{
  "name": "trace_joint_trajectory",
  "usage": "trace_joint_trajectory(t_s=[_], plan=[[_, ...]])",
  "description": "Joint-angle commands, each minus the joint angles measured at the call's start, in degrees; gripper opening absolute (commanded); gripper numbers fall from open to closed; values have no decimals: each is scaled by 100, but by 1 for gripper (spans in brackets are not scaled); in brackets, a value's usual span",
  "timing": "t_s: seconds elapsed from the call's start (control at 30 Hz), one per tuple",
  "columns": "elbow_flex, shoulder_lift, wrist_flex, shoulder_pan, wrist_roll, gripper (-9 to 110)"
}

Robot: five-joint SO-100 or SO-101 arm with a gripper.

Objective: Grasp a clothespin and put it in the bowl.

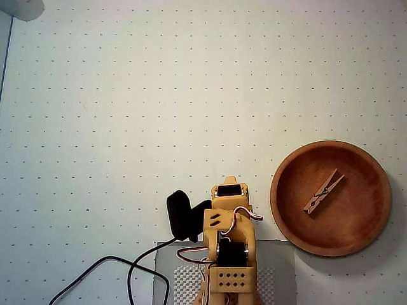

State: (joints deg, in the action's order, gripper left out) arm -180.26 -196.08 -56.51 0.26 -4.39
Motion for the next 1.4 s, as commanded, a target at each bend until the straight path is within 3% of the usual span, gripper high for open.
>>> trace_joint_trajectory(t_s=[0.0, 1.37], plan=[[114, -132, 0, -44, -53, -3], [123, -88, 97, -185, 264, -3]])
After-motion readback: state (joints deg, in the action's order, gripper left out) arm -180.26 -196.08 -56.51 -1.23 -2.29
